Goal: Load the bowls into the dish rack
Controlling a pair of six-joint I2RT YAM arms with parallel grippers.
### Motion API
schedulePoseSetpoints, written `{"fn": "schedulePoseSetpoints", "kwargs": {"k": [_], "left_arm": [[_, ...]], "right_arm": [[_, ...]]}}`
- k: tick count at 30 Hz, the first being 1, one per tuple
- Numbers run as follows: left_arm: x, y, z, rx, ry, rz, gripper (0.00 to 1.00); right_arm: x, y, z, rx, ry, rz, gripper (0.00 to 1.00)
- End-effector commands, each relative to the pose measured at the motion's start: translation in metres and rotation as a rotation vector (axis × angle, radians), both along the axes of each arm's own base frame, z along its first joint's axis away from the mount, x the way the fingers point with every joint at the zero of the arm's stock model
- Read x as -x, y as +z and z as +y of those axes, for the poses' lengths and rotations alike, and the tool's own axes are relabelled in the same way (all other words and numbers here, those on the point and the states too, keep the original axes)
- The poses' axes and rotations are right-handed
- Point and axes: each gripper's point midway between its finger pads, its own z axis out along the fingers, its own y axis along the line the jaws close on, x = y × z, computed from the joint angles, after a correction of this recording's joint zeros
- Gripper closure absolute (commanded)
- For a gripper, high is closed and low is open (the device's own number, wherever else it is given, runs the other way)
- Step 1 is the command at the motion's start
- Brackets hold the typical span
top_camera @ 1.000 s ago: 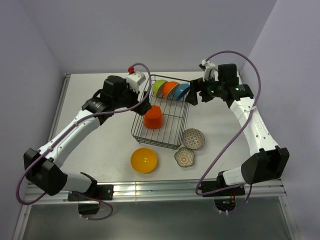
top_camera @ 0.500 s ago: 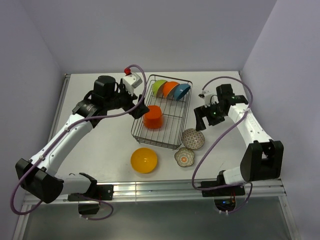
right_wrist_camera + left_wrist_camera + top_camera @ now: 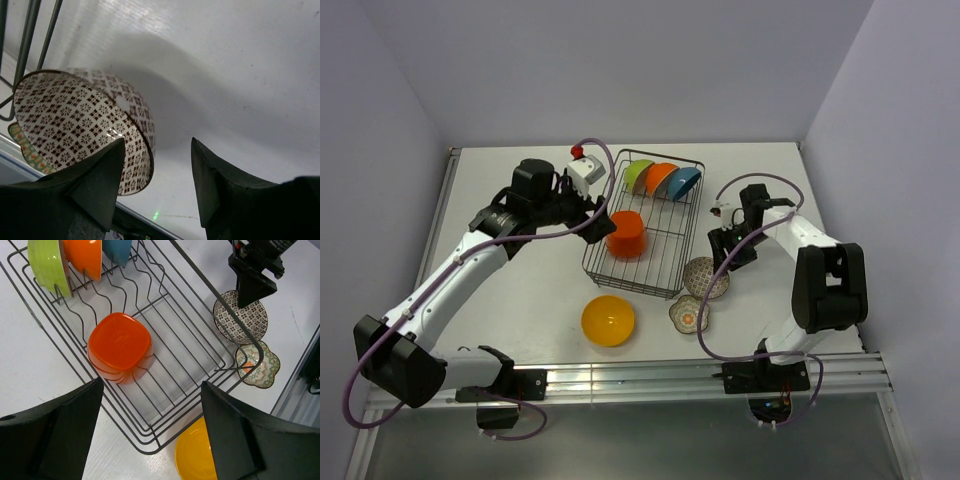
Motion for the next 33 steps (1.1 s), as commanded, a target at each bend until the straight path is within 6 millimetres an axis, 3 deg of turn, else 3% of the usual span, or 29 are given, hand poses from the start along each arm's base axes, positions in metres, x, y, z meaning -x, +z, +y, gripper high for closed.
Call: {"fn": "schedulePoseSetpoints", "kwargs": {"k": [1, 9, 13, 16, 17, 20, 25, 30, 33], "left_arm": [[-0.001, 0.003, -0.001, 0.013, 0.002, -0.002, 0.16], [-0.001, -0.014, 0.000, 0.002, 0.011, 0.034, 0.19], [-0.002, -0.014, -0.001, 0.001, 0.012, 0.031, 0.20], [-0.003, -0.013, -0.001, -0.007, 0.012, 0.031, 0.20], [-0.004, -0.010, -0.001, -0.003, 0.012, 0.026, 0.20], [-0.005, -0.004, -0.002, 0.007, 0.011, 0.018, 0.18], [0.000, 0.020, -0.012, 0.105, -0.011, 0.029, 0.11], [0.008, 0.045, -0.029, 0.205, -0.076, 0.068, 0.07], [0.011, 0.066, -0.035, 0.270, -0.098, 0.089, 0.07]], "right_arm": [[-0.015, -0.006, 0.003, -0.015, -0.016, -0.035, 0.38], [-0.018, -0.015, 0.001, -0.005, -0.018, -0.031, 0.53], [-0.019, -0.016, -0.003, 0.018, -0.014, -0.044, 0.69], [-0.018, -0.011, -0.010, 0.035, -0.005, -0.065, 0.88], [-0.018, -0.008, -0.013, 0.035, -0.005, -0.069, 1.00], [-0.023, 0.008, -0.025, 0.002, -0.031, -0.111, 1.00], [-0.042, 0.070, -0.033, -0.188, -0.095, -0.213, 1.00], [-0.062, 0.165, 0.001, -0.463, -0.086, -0.402, 1.00], [-0.072, 0.211, 0.016, -0.586, -0.103, -0.498, 1.00]]}}
